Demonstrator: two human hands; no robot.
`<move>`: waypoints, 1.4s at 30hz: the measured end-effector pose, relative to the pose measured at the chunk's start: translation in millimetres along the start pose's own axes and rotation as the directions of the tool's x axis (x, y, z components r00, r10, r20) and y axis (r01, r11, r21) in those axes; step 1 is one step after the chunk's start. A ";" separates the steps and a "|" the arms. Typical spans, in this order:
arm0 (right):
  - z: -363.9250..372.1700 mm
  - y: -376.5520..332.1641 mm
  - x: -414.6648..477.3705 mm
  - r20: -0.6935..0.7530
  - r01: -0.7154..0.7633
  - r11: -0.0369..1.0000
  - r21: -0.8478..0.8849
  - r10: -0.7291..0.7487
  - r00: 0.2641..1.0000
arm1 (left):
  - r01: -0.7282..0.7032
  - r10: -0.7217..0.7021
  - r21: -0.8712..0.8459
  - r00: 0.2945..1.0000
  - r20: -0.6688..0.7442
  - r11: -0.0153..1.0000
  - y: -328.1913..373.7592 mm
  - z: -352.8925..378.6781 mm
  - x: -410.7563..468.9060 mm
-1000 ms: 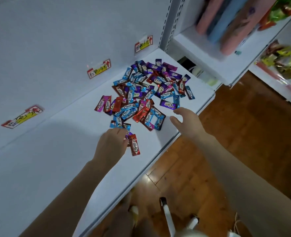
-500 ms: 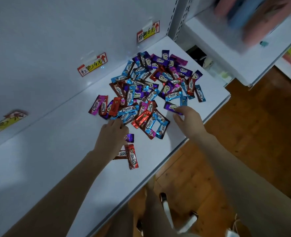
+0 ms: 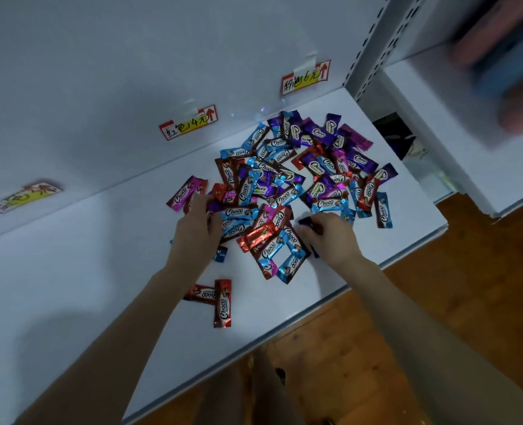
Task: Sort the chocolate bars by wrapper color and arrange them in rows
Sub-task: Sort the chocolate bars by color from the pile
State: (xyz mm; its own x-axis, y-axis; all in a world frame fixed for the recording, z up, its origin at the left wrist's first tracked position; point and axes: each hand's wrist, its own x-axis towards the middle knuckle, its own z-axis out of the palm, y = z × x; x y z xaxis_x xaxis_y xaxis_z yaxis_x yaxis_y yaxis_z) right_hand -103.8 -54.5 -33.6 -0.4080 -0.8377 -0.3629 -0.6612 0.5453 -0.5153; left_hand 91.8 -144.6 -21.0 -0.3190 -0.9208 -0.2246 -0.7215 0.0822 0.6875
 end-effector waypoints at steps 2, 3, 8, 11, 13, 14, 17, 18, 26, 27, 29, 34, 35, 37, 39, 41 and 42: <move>-5.0 -1.6 2.4 -0.031 0.022 0.996 0.085 -0.019 0.999 | -0.005 0.007 0.071 1.000 -0.027 0.997 0.3 0.6 7.9; -7.3 -2.3 5.2 -0.043 0.023 0.992 0.123 -0.018 0.999 | -0.010 0.014 0.098 0.999 -0.045 0.995 -0.1 0.3 12.2; -13.0 -20.2 29.6 -0.037 0.080 0.977 0.198 -0.075 0.997 | 0.031 -0.021 0.117 0.996 -0.091 0.993 -2.7 -3.1 30.2; -5.1 -39.5 53.1 -0.013 0.137 0.990 0.046 -0.136 0.991 | 0.054 -0.040 0.170 0.995 -0.087 0.984 -7.4 -6.1 36.4; 5.3 -50.7 66.8 0.032 0.142 0.988 -0.066 -0.140 0.990 | 0.060 -0.047 0.231 0.997 -0.061 0.971 -15.7 -8.4 40.3; 10.6 -55.1 71.6 0.046 0.139 0.984 -0.107 -0.135 0.990 | 0.064 -0.052 0.255 0.997 -0.051 0.965 -20.7 -9.8 42.4; 21.9 -61.4 79.8 0.046 0.087 0.982 -0.169 -0.081 0.996 | 0.077 -0.072 0.298 0.997 -0.030 0.951 -31.5 -13.8 49.5; 22.5 -62.2 80.1 0.046 0.071 0.979 -0.192 -0.064 0.997 | 0.076 -0.075 0.313 0.997 -0.014 0.947 -33.8 -14.3 52.1; 3.2 -45.2 54.5 0.121 -0.013 1.000 0.021 0.010 0.993 | -0.057 0.011 0.333 0.990 0.139 0.941 -28.1 -5.7 60.8; -0.1 -41.2 50.6 0.107 -0.009 0.999 0.050 0.004 0.994 | -0.056 0.009 0.334 0.990 0.140 0.941 -28.0 -4.2 62.5; -6.3 -33.7 44.5 0.063 -0.009 0.997 0.080 0.004 0.998 | -0.030 -0.019 0.334 0.990 0.142 0.942 -27.3 -2.7 66.2; -17.3 -28.6 45.3 0.000 -0.024 0.990 0.139 0.024 1.000 | 0.022 -0.086 0.344 0.981 0.172 0.939 -23.6 -8.4 68.5; -18.5 -31.6 49.7 -0.007 -0.020 0.988 0.150 0.021 1.000 | 0.015 -0.081 0.348 0.981 0.177 0.937 -23.4 -9.7 67.1; -19.2 -42.1 62.8 -0.022 -0.006 0.987 0.162 0.010 1.000 | 0.015 -0.083 0.353 0.980 0.180 0.935 -23.0 -12.8 63.9; -16.8 -54.5 78.6 -0.016 0.009 0.988 0.152 -0.007 1.000 | 0.038 -0.108 0.338 0.975 0.192 0.940 -23.2 -16.9 60.7; -11.7 -66.0 93.1 0.025 0.041 0.993 0.110 -0.045 0.999 | 0.046 -0.115 0.318 0.973 0.202 0.947 -23.8 -20.2 57.7; -9.3 -70.6 99.3 0.044 0.067 0.995 0.069 -0.070 0.997 | 0.041 -0.106 0.314 0.976 0.193 0.949 -24.2 -20.9 56.4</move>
State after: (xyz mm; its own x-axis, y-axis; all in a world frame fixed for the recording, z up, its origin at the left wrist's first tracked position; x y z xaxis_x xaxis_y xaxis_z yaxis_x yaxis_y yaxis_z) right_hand -103.5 -176.5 -26.0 -0.3328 -0.8717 -0.3597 -0.6418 0.4888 -0.5908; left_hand 104.1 -206.5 -35.9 -0.3535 -0.8334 -0.4249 -0.8902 0.1601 0.4266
